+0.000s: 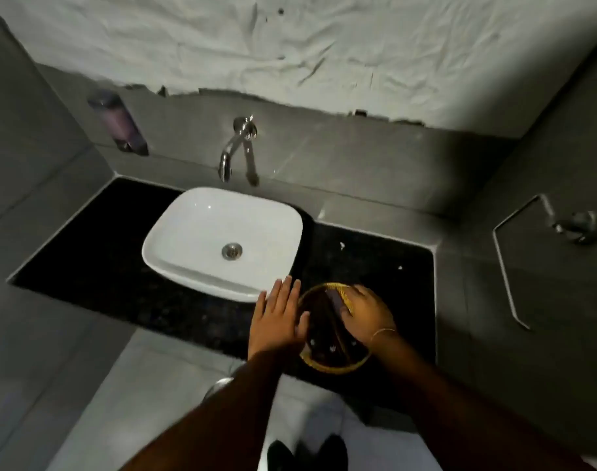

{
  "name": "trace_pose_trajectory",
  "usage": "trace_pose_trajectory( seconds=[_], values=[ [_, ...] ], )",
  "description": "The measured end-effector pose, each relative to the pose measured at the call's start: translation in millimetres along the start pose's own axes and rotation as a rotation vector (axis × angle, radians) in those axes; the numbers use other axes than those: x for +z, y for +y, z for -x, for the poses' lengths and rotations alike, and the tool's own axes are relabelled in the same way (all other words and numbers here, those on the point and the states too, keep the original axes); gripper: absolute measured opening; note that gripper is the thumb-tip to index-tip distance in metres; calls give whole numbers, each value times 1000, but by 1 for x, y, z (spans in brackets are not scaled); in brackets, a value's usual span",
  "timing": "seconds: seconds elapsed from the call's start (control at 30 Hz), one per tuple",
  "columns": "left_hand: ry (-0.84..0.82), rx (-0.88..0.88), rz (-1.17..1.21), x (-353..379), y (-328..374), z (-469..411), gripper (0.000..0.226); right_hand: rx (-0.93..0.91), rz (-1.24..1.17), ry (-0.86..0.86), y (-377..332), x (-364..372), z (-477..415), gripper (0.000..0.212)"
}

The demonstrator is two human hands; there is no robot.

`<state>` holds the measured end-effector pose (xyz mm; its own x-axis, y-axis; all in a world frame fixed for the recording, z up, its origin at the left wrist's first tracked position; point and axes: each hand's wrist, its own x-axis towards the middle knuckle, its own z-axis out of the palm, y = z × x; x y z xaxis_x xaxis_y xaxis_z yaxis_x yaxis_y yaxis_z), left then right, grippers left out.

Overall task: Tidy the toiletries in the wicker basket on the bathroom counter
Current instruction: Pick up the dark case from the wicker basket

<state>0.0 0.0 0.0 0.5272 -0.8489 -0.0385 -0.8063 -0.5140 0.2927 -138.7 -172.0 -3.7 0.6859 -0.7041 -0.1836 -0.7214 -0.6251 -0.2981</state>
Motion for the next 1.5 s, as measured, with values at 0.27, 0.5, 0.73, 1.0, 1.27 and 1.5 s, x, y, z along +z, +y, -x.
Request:
trace_pose_trajectory(
  seconds=[0.27, 0.5, 0.73, 1.0, 1.27, 1.5],
  values=[
    [-176, -96, -28, 63, -19, 48, 75, 73, -107, -80, 14, 76, 15, 76],
    [-238, -144, 38, 83, -10, 57, 74, 248, -212, -151, 17, 108, 5, 75],
    [-178, -207, 124, 69, -6, 47, 73, 225, -429, 14, 26, 89, 7, 58],
    [-198, -478, 745, 23, 5, -5, 70, 33, -417, -23, 22, 81, 60, 42],
    [-136, -432, 855, 3, 3, -16, 48, -57, -481, -40, 19, 61, 56, 23],
    [-138, -615, 1106, -9, 5, -16, 52, -130, -504, -46, 19, 50, 51, 32]
  ],
)
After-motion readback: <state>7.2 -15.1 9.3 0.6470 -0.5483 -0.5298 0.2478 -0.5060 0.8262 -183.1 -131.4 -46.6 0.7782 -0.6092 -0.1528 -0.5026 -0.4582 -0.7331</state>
